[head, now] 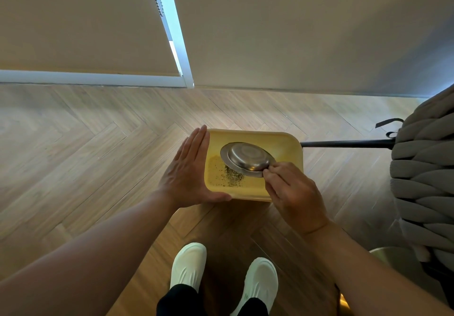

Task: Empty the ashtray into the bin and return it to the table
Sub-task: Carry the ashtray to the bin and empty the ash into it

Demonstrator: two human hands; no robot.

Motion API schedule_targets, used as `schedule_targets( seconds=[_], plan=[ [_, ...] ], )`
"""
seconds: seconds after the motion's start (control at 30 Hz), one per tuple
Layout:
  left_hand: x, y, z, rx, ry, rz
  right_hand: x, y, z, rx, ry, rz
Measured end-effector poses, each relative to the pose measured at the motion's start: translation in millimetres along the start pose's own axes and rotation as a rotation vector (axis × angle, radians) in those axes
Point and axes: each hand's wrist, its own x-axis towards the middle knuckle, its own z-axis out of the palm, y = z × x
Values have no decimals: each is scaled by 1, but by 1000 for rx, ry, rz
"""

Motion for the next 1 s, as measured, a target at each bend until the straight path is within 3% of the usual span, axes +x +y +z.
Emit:
schedule_targets(
  seconds=[0.5, 0.67, 0.83, 1.0],
  plan=[
    [-2, 3, -2, 6, -7, -15, -10, 1, 3, 21, -58, 62],
    [-3, 5, -4, 22, -11, -16, -4, -5, -5, 93, -5, 180],
    [-3, 10, -7, 21, -16, -33, 5, -8, -17, 244, 31, 445],
    [2, 18, -14, 34, -14, -36, 9, -4, -26, 494, 63, 880]
  ],
)
